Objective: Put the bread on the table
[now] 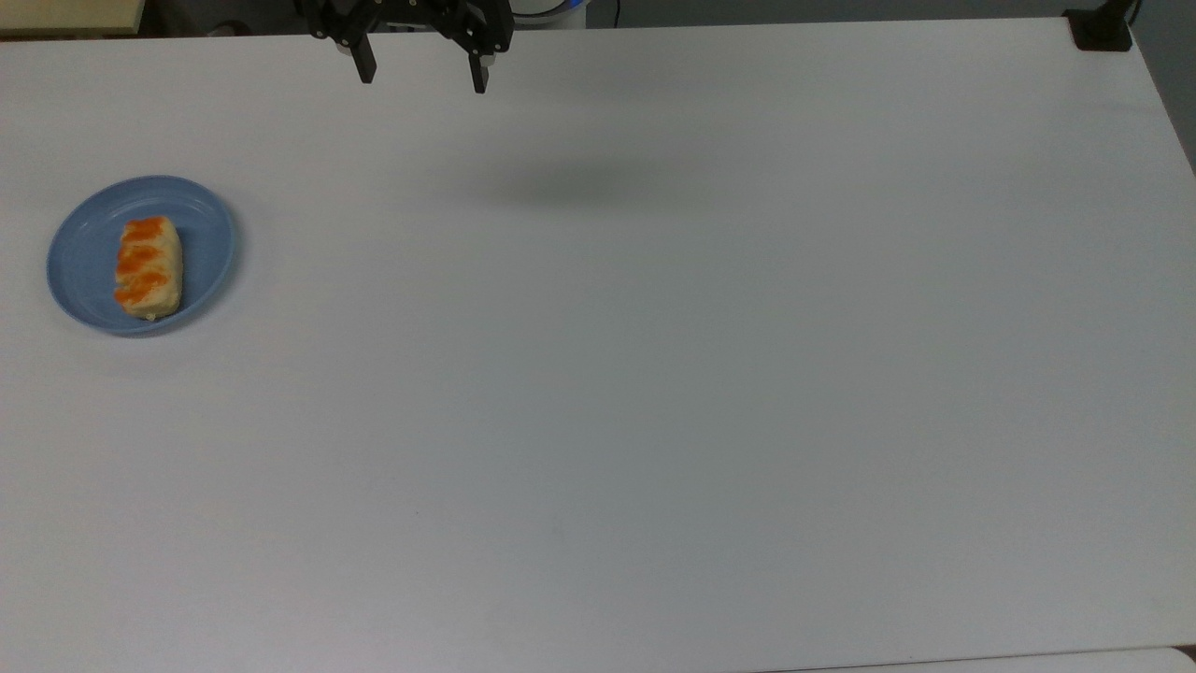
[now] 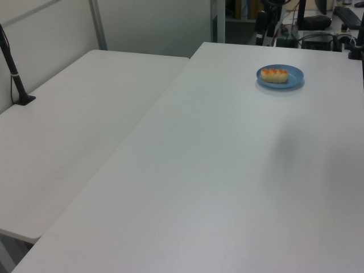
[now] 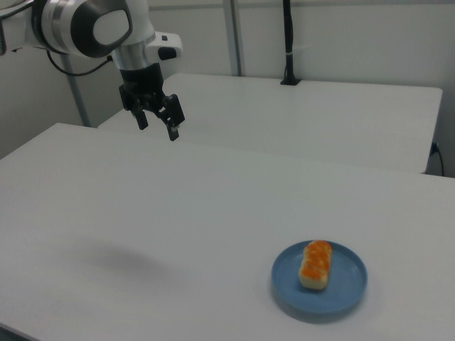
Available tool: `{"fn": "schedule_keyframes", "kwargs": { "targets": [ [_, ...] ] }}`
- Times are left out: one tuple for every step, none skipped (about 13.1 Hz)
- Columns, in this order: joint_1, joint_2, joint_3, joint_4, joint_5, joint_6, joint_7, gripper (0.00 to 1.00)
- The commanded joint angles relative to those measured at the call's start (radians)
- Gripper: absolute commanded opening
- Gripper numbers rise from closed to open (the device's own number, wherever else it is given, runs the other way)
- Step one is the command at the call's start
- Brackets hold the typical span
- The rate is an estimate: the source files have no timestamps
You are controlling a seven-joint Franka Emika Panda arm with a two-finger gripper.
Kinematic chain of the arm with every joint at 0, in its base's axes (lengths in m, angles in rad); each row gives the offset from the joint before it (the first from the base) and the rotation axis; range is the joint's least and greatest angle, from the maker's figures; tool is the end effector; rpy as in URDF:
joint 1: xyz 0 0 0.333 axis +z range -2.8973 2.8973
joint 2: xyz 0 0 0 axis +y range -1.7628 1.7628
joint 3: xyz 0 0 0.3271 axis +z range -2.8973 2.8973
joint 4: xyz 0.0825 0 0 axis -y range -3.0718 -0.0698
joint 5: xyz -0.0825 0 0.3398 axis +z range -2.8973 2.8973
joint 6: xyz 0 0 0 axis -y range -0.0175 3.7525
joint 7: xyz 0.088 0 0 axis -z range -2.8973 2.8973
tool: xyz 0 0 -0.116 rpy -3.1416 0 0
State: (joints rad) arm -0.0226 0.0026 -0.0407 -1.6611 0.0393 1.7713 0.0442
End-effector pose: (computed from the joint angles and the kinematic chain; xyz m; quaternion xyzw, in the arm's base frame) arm 0.5285 -0.0297 0.6047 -0.9968 0.0565 -0.0539 0.0189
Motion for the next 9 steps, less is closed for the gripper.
{"fn": "schedule_keyframes", "kwargs": {
  "targets": [
    [0.015,0.004,-0.018,0.011,0.014,-0.019,-0.026,1.0],
    [0.013,0.004,-0.018,0.011,0.016,-0.019,-0.026,1.0],
    [0.013,0.004,-0.018,0.011,0.016,-0.019,-0.026,1.0],
    [0.013,0.002,-0.018,0.011,0.016,-0.021,-0.026,1.0],
    [0.013,0.004,-0.018,0.011,0.016,-0.021,-0.024,1.0],
    [0.012,0.004,-0.018,0.011,0.017,-0.021,-0.026,1.0],
    [0.009,0.004,-0.018,0.011,0.017,-0.021,-0.026,1.0],
    [0.009,0.004,-0.018,0.011,0.017,-0.019,-0.024,1.0],
    [0.007,0.004,-0.018,0.011,0.017,-0.019,-0.024,1.0]
  ]
}}
